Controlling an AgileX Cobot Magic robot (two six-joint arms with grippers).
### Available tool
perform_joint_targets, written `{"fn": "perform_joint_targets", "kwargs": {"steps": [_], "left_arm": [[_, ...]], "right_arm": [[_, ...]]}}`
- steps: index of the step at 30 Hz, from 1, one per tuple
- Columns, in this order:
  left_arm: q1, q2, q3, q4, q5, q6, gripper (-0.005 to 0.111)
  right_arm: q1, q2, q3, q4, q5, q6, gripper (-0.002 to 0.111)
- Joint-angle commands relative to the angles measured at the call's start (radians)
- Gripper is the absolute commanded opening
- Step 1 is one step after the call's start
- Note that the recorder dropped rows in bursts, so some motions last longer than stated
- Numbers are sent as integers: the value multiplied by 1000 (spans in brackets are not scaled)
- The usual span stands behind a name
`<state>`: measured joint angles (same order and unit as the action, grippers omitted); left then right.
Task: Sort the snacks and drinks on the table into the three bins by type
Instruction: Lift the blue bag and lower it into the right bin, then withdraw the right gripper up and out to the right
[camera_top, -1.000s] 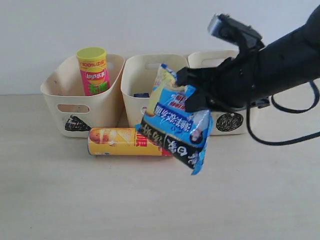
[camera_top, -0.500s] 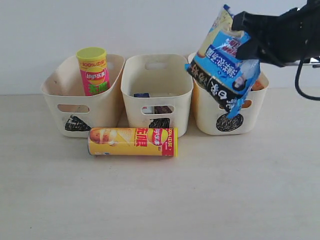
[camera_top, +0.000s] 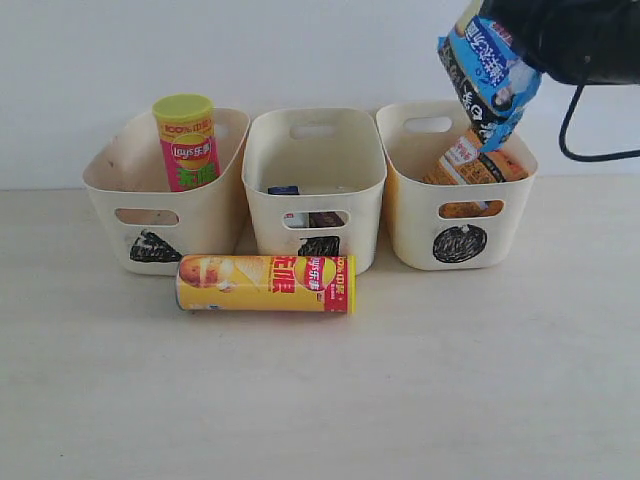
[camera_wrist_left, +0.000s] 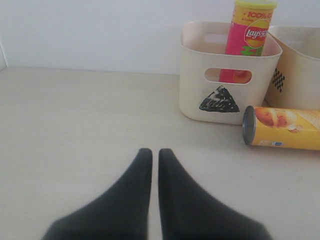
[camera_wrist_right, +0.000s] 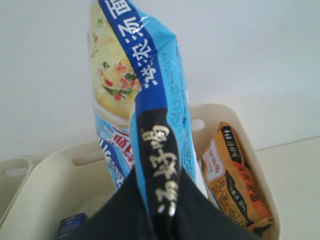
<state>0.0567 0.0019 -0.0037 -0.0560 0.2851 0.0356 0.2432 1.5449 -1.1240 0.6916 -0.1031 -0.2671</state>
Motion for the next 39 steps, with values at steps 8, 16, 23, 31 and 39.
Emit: {"fn": "perform_joint_targets", "kwargs": {"steps": [8, 16, 23, 31, 39], "left_arm": [[0, -2, 4, 1, -8, -4, 4], [0, -2, 4, 1, -4, -4, 4], [0, -2, 4, 1, -7, -4, 4], [0, -2, 4, 1, -7, -4, 4], [2, -2, 4, 1, -9, -4, 4]], "right_arm": [[-3, 260, -168, 1, -32, 14, 0], [-3, 317, -225, 1, 18, 3, 43], [-5, 233, -225, 1, 83, -159, 42], [-277, 104, -218, -22, 753, -174, 0], [-412, -151, 86, -22, 522, -163, 0]]}}
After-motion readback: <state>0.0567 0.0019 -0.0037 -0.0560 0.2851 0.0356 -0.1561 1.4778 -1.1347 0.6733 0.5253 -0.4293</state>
